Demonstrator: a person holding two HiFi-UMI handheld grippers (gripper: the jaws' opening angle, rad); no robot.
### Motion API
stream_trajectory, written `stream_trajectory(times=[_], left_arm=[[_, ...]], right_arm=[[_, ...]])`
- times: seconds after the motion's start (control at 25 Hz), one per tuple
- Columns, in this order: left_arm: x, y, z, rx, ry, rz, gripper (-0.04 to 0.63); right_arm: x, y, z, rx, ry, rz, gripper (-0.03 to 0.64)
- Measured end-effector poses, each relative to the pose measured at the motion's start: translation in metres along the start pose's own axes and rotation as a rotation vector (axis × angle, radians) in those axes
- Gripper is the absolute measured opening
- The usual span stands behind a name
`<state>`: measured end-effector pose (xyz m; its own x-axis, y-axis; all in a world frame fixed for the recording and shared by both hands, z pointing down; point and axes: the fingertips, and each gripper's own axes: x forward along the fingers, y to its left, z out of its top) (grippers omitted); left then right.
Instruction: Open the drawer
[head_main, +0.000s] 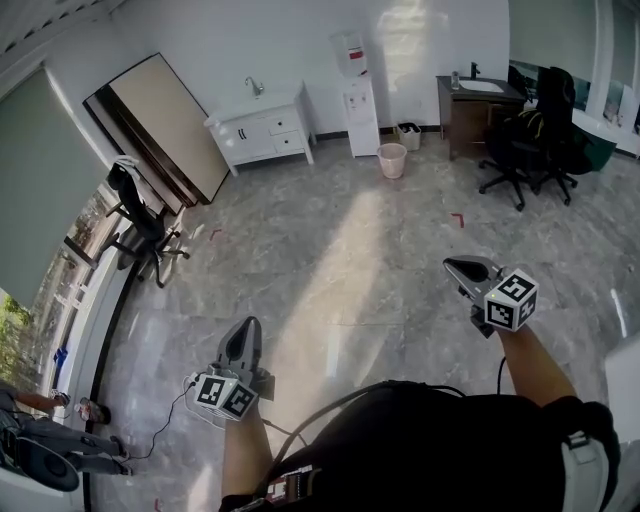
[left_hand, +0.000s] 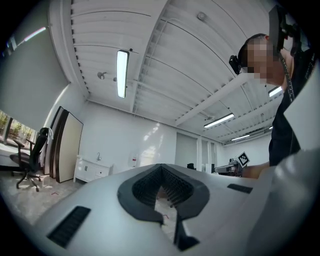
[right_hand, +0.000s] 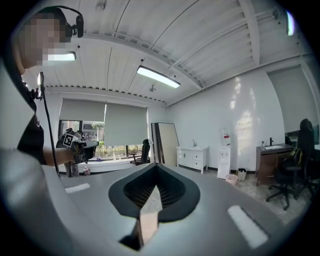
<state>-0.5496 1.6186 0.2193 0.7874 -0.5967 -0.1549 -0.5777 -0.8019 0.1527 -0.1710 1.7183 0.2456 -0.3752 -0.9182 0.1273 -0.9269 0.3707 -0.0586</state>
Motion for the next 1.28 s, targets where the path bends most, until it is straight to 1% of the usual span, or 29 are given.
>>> stream_trajectory(times=[0.16,0.32,0.52,0.76,0.88,1.04,1.16,1.28], left_arm=[[0.009,0.048,0.002,-0.017,-0.010,-0.019,0.000],[0.021,0.104,0.016,-0.047,-0.007,-0.047,0.000],[0.038,0.175,0.032,-0.054,-0.013,-0.104,0.000],[0.055,0.240,0.046,-0.041,-0.002,-0.161,0.000],[0.061,0.264,0.045,-0.044,0.002,-0.169,0.000],[0.071,0.283,0.034,-0.064,0.013,-0.173,0.000],[0.086,0.291,0.028,-0.068,0.030,-0.170,0.000],[0.109,0.291,0.024,-0.070,0.041,-0.159,0.000]], right_arm=[[0.049,0.009,0.006,-0.014,0.004,-0.014,-0.006],[0.099,0.020,0.022,0.007,-0.001,-0.042,-0.006],[0.163,0.030,0.040,0.015,-0.032,-0.097,-0.006],[0.231,0.036,0.050,0.022,-0.044,-0.134,-0.006],[0.256,0.036,0.050,0.022,-0.035,-0.139,-0.006],[0.280,0.027,0.046,0.026,-0.016,-0.140,-0.006],[0.295,0.011,0.046,0.047,-0.015,-0.134,-0.006],[0.312,-0.013,0.043,0.061,-0.010,-0.107,-0.006]])
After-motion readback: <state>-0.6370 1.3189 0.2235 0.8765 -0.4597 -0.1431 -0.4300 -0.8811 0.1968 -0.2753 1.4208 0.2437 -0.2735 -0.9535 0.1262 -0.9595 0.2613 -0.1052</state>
